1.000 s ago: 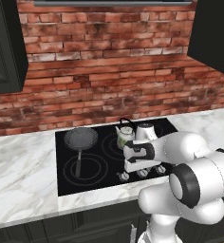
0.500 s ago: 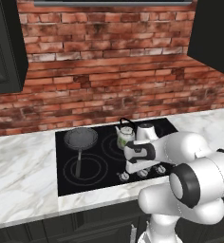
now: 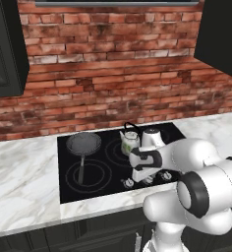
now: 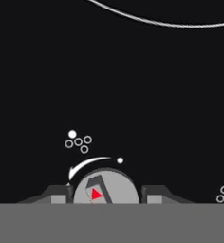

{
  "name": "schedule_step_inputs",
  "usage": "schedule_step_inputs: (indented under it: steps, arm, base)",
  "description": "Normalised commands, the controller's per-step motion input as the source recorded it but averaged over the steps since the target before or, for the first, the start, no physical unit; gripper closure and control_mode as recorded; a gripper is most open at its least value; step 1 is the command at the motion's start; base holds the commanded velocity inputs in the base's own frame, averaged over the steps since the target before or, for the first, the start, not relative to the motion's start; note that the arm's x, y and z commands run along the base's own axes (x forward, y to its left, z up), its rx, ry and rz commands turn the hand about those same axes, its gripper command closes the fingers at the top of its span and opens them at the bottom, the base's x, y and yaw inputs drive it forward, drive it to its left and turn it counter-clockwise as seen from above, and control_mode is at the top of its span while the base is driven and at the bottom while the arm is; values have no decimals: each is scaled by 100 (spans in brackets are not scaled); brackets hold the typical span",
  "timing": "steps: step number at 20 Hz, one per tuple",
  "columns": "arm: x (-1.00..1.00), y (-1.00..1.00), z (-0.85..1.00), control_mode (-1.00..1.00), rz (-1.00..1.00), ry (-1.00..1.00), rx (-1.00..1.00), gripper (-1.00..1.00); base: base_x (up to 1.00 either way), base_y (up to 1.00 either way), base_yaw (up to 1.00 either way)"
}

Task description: Pick the pan from the cabinet and place it on the stove. Then turn on the stove burner for the pan.

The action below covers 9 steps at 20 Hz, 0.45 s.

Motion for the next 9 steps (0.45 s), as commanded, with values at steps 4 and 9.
schedule_step_inputs:
  steps: [4,9]
  arm:
    - [-70,-9,-70,-100,16,-3,0,100]
    - [-63,-8,-71,-100,17,-2,0,100]
  base:
    - [0,0,0]
    - [0,0,0]
